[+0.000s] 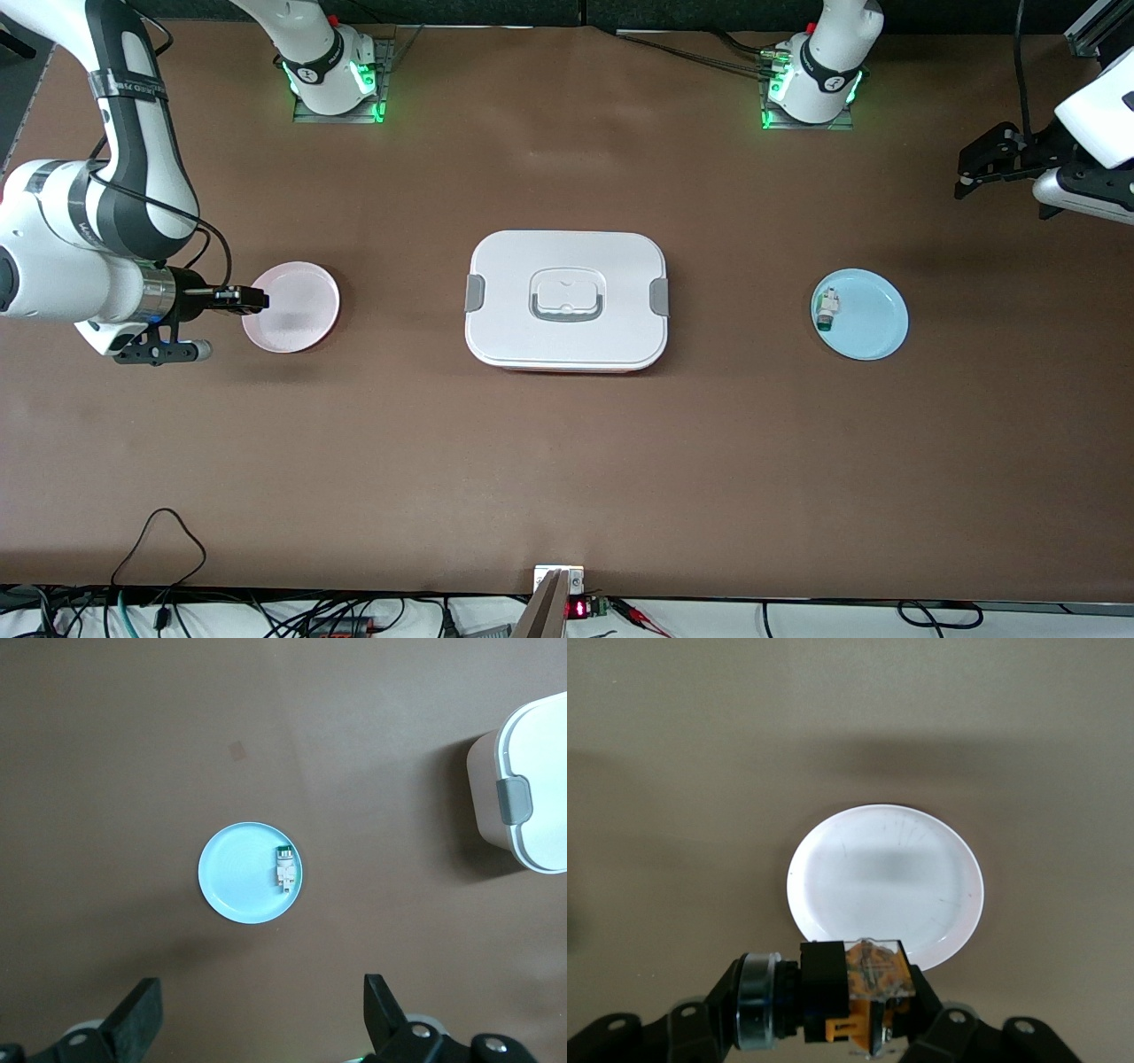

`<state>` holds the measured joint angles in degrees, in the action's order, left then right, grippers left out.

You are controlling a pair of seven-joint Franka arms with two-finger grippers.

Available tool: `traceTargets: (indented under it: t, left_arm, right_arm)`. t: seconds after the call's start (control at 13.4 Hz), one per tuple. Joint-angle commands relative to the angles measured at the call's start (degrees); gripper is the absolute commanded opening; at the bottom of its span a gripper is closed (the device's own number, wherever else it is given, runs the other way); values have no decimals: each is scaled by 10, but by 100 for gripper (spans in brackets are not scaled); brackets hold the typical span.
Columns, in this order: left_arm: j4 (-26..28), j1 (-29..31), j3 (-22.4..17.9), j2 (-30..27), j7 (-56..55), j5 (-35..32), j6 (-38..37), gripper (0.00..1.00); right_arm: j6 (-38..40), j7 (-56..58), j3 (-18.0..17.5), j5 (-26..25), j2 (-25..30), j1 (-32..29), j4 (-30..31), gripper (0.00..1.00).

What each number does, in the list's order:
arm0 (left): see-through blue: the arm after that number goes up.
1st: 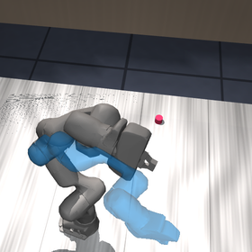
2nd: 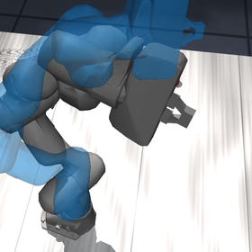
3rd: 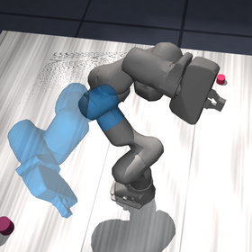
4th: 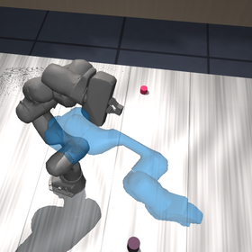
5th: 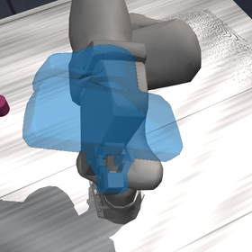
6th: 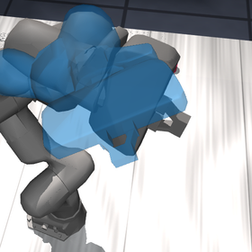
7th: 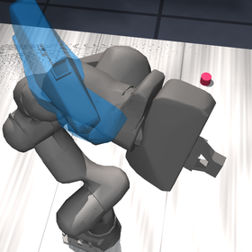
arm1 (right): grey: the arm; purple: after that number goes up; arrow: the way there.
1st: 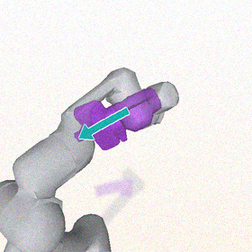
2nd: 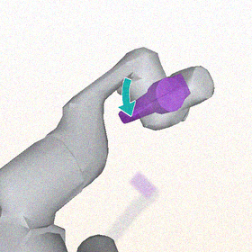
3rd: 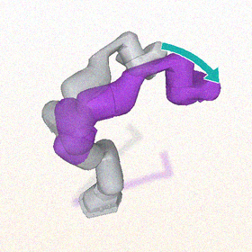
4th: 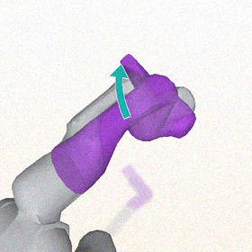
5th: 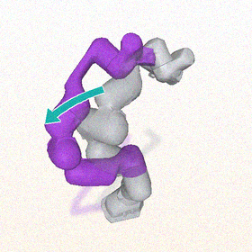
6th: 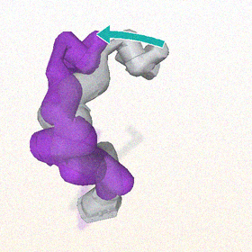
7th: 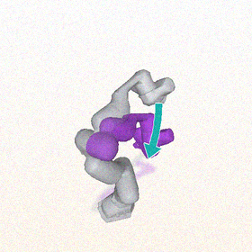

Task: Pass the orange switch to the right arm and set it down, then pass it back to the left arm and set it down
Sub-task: 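Lift the orange switch off the white plate with the right gripper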

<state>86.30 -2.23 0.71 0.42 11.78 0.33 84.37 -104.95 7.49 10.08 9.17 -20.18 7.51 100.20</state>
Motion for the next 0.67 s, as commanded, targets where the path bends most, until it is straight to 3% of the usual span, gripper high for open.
traceTargets:
  t: [0.0, 0.6]
  left_arm:
    - [-11, -2, 0, 0, 4, -12, -6, 100]
    - [-10, 0, -2, 0, 4, -12, -6, 100]
  right_arm:
    - [28, 7, -2, -11, -3, 1, -33, 39]
    - [41, 27, -7, -17, 15, 5, -62, 39]
